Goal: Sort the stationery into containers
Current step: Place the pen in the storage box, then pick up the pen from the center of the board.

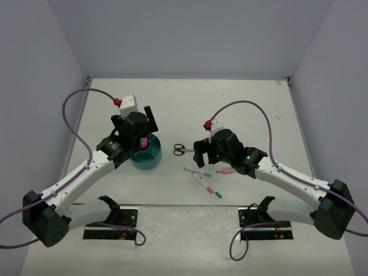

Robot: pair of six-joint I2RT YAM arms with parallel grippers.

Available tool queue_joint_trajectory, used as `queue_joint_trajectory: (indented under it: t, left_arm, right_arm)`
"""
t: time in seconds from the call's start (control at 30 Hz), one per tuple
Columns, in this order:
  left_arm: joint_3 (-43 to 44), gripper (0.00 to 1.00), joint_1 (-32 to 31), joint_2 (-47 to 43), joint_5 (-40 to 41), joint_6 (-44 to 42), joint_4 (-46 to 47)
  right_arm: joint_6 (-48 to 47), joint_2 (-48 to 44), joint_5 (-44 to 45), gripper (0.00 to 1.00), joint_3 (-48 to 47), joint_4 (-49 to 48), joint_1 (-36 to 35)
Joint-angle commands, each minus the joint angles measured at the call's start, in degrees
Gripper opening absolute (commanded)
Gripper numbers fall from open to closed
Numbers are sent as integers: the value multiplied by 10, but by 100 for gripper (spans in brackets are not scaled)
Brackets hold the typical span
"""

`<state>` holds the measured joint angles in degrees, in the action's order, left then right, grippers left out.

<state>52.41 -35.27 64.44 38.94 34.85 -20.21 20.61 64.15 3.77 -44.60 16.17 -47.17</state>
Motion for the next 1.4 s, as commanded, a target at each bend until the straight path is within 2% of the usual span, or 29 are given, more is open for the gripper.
queue_joint_trajectory:
  t: [0.0,0.13,0.33,0.4,0.5,0.53,0.6,0.67,0.9,1.2,1.37]
  left_arm:
    - [41,100,2,-62,-50,-8,-46]
    - [34,100,2,-123,-86,-23,-69]
    - [32,100,3,-155,-150,-70,-117]
    - [32,100,2,-155,-155,-85,-133]
    - [29,100,2,-158,-144,-94,-150]
    - [25,100,2,-163,-142,-96,-154]
    - [16,100,3,-170,-139,-97,-151]
    - [10,100,2,-174,-140,-97,-149]
    - [1,100,2,-179,-153,-104,-141]
    - [-5,100,2,-187,-170,-109,-131]
    - [-3,100,2,-185,-171,-111,-129]
  right_arm:
    - [1,79,81,93,-63,98,5]
    - [-1,143,95,77,-96,147,16]
    - [-27,195,84,68,-113,195,80]
    - [-44,211,58,68,-123,222,87]
    - [-27,222,91,71,-139,249,92]
    - [-14,222,109,73,-145,253,97]
    - [-3,219,125,83,-143,248,103]
    - [-9,223,126,83,-143,248,112]
    - [-111,285,79,69,-160,243,149]
    - [-171,320,-14,66,-184,220,175]
    - [-173,363,-14,63,-190,229,175]
